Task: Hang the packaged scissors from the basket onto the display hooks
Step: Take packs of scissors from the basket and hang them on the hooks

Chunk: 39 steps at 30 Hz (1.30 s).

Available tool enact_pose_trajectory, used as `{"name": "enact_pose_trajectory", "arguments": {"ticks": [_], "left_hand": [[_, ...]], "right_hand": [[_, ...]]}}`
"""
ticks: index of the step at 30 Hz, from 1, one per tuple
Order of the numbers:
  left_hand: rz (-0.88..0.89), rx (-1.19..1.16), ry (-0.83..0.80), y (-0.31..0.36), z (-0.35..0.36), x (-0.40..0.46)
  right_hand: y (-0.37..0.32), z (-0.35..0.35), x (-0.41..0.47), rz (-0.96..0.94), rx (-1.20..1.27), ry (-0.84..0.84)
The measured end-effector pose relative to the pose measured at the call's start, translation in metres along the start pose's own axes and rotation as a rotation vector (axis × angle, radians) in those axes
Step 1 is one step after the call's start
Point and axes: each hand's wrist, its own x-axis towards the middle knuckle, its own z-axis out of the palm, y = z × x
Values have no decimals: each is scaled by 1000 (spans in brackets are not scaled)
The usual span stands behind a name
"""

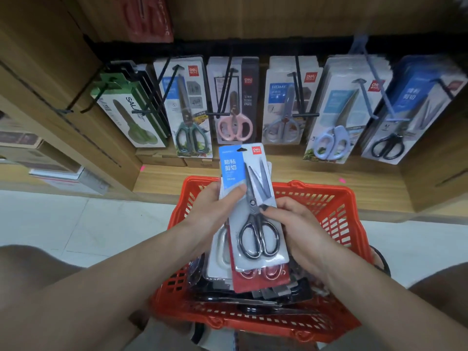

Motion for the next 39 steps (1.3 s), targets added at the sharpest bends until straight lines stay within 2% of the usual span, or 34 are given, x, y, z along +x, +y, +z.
{"name": "enact_pose_trajectory", "arguments": {"ticks": [8,12,17,21,24,27,34,39], "left_hand": [[51,-124,119,30,-15,-11],[25,-262,226,42,-35,-21],[84,-355,351,56,-62,-41],[108,-414,367,60,-75,-56],[110,-446,343,54,-84,-69],[156,-453,427,61,-97,-76],[396,-497,679,122,-131,-50],[538,-489,763,152,-158,-24]], "right_hand": [[-33,21,-4,-28,31,-41],[-44,24,-13,-22,52,-130],[-57,34,-29,-97,28,-174],[-75,50,-39,-159,85,-233],[-80,59,-50,-187,41,-283],[-85,68,-54,-228,1,-249],[-139,130,-36,-471,-134,-219],[-184,171,-19,-720,-303,-174]]}}
